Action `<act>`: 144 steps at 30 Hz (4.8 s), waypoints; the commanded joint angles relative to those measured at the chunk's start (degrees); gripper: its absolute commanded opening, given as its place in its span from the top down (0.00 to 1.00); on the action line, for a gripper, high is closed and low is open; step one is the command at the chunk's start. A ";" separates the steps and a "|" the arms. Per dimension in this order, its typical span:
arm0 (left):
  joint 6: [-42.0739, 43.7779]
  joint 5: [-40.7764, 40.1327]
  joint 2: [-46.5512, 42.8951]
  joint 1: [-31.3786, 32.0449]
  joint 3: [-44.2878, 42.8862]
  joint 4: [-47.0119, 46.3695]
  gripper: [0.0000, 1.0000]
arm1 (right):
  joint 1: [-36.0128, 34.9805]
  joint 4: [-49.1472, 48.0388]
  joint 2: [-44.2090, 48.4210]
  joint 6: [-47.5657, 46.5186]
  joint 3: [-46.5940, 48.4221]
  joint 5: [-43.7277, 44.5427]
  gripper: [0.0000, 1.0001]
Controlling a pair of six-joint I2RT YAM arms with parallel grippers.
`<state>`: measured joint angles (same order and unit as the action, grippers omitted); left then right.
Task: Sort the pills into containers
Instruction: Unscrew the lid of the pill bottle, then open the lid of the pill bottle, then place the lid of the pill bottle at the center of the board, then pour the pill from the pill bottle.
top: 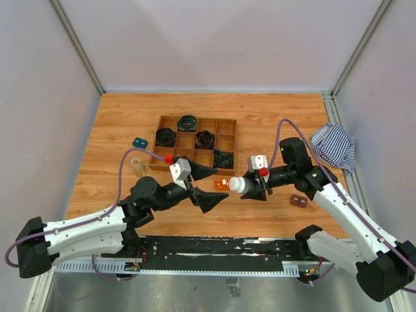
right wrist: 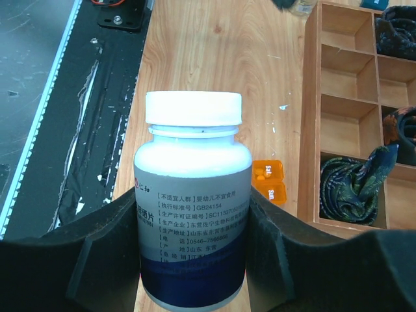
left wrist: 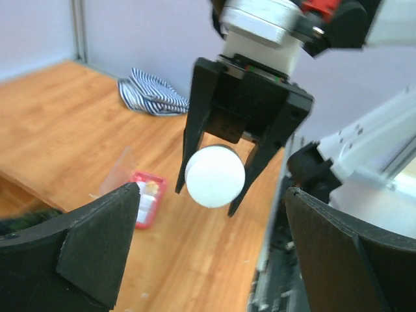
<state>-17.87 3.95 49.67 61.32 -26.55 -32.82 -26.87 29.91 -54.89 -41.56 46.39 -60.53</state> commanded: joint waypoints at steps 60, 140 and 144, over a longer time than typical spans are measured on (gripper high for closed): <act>-14.91 -1.18 8.59 -1.57 0.16 -12.45 1.00 | 1.80 -0.06 -0.39 0.79 0.94 -0.93 0.99; -14.56 -2.11 -6.60 -5.51 5.06 9.56 0.09 | 33.09 -85.05 3.72 96.89 18.00 9.98 0.99; -11.77 -0.44 -5.53 -5.51 6.05 4.05 0.05 | 35.07 -107.85 -9.02 120.54 17.42 5.37 0.99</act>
<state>-33.69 1.30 43.46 55.99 -20.16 -21.23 9.89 -56.62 -54.96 62.11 65.49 -52.36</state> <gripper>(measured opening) 0.924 0.533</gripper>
